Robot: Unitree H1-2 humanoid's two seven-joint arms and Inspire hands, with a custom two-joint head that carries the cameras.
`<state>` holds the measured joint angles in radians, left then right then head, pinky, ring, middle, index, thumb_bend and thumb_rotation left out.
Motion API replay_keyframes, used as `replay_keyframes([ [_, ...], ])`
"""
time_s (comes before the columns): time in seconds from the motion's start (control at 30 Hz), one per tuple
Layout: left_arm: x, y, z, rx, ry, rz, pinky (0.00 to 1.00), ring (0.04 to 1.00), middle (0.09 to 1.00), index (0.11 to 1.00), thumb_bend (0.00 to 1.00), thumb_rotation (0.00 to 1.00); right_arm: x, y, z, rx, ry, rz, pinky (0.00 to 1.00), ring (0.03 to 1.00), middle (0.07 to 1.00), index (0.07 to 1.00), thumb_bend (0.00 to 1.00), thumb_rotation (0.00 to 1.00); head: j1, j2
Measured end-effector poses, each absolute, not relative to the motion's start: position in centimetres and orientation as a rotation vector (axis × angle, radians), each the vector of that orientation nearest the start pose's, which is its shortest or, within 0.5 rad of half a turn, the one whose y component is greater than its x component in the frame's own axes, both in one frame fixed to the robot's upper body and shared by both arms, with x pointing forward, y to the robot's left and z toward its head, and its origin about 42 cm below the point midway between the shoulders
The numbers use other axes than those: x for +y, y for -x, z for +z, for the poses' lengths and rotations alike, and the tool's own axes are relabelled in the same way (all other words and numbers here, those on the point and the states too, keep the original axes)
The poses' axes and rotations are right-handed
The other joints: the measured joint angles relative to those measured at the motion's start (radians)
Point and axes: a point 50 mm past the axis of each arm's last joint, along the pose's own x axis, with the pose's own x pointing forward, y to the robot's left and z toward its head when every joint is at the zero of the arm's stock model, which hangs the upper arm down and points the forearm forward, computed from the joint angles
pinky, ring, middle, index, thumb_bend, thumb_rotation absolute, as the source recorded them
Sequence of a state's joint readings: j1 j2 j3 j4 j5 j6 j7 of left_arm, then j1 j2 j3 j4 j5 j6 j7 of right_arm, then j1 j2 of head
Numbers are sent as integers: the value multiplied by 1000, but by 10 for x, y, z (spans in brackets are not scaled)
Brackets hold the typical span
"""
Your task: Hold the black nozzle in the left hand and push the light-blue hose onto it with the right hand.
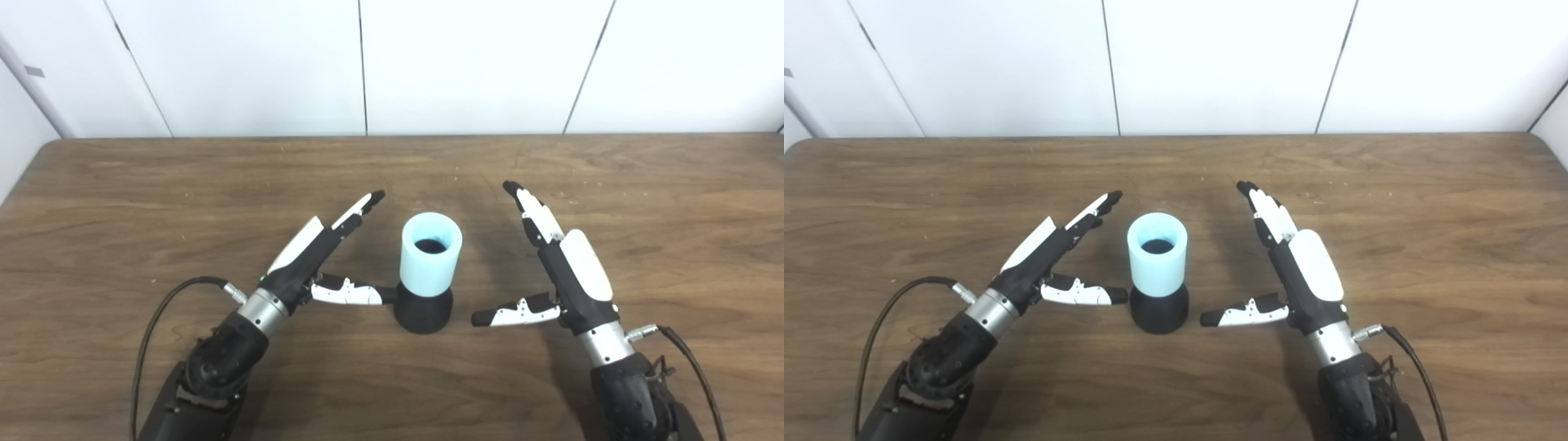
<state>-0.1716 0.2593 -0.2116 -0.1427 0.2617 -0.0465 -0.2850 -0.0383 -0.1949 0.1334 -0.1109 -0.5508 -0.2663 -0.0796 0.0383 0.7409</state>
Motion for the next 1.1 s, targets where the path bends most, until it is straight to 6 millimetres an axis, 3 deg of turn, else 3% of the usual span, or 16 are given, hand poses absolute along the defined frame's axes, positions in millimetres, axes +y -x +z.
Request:
replay_keyframes([
  [0.23,206,-316,188,-277,-591,-458,999,1000,1000,1000,1000,386,-221,-287,150,-455,703,134,1000,1000,1000,1000,1000,547,2,5],
  [0.33,203,-308,191,-297,-562,-425,1000,1000,1000,1000,1000,445,-221,-287,150,-450,686,139,1000,1000,1000,1000,1000,546,3,3],
  [0.43,193,-302,187,-318,-494,-330,1000,1000,1000,1000,1000,748,-221,-287,149,-418,599,160,999,1000,1000,1000,962,646,6,3],
  [0.5,182,-298,182,-334,-431,-237,1000,1000,1000,1000,1000,942,-222,-289,147,-368,494,153,973,1000,1000,1000,870,890,6,2],
  [0.53,176,-297,179,-342,-405,-189,1000,1000,1000,1000,1000,970,-222,-290,146,-337,437,139,971,1000,1000,1000,845,944,6,2],
  [0.63,165,-299,172,-341,-331,-76,1000,1000,1000,1000,1000,997,-218,-292,143,-266,308,132,992,1000,1000,1000,797,995,3,2],
  [0.8,173,-301,170,-333,-306,13,1000,1000,1000,1000,1000,1000,-221,-292,141,-221,231,130,999,1000,1000,1000,803,1000,2,5],
  [1.1,167,-300,169,-364,-288,-37,1000,1000,1000,1000,1000,1000,-221,-292,142,-221,237,142,969,1000,1000,1000,815,1000,-2,3],
])
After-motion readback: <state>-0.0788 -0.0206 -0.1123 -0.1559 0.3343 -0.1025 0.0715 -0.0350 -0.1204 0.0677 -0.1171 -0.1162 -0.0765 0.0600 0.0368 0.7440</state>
